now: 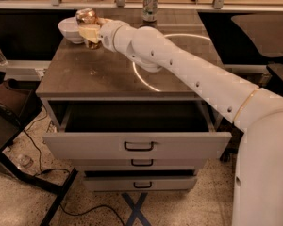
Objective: Move orange can near white bowl
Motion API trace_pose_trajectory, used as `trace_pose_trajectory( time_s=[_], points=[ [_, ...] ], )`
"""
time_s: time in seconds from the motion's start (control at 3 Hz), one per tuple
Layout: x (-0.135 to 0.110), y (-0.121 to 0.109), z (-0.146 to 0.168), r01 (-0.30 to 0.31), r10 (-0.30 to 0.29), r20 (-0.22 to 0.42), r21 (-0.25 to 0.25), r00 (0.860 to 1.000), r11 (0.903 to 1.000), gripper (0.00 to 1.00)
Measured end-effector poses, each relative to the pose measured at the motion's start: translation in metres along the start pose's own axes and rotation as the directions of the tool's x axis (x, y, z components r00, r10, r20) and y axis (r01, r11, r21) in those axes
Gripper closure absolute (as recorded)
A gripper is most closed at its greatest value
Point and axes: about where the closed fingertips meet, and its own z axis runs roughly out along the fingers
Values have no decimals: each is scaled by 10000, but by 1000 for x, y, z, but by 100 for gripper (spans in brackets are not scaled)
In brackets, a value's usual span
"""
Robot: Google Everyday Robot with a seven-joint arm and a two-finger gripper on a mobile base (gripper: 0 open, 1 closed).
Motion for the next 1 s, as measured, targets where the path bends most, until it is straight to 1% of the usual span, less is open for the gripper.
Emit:
trace_pose_trajectory(
  time_s=[0.33,0.67,1.0],
  points=[
    [18,-17,5,237,-244,385,169,9990,9996,100],
    [37,-31,8,487,-484,1056,-9,9932,9988,100],
    [50,-34,7,637,-586,1459,-308,9876,9975,100]
  ],
)
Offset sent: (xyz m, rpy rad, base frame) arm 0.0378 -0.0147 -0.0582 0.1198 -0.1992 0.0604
